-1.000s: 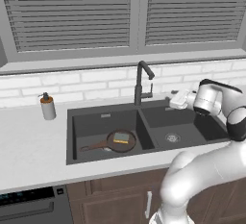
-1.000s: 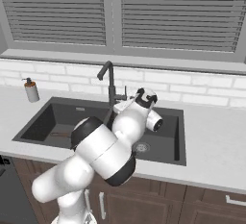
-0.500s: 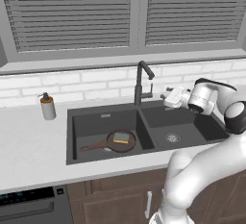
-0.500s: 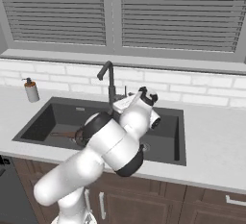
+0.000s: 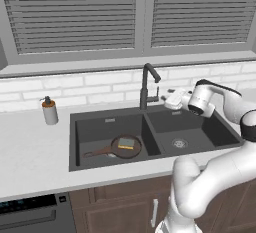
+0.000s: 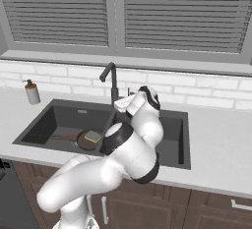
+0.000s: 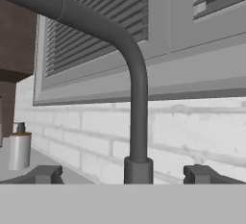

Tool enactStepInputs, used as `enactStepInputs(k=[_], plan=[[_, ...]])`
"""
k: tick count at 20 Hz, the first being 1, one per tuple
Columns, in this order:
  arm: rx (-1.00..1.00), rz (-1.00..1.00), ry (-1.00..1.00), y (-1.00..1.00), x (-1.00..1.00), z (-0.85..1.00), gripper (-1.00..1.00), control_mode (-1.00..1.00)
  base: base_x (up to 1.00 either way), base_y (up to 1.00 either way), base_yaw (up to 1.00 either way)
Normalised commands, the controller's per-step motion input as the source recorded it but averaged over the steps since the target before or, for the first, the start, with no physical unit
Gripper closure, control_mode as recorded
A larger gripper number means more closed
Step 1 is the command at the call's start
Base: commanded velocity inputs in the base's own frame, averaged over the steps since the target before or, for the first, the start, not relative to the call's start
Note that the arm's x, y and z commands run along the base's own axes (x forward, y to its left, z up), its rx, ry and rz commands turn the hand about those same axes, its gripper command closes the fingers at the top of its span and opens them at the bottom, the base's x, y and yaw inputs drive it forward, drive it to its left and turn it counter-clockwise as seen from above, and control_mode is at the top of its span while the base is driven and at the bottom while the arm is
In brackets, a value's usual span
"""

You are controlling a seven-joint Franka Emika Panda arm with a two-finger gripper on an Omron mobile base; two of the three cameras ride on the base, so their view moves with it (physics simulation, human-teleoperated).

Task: Pick the pan and sponge and place them into the sink. Then turn on the water.

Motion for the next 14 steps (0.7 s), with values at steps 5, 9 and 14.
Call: enactStepInputs(k=[5, 9, 14], plan=[[0.00, -0.10, 0.00, 0.00, 0.29, -0.13, -1.00, -1.00, 0.00, 0.00, 0.00], [0.00, -0.14, 0.00, 0.04, 0.23, -0.07, -1.00, -1.00, 0.00, 0.00, 0.00], [0.00, -0.14, 0.00, 0.07, 0.32, -0.02, -1.00, -1.00, 0.00, 0.00, 0.00]])
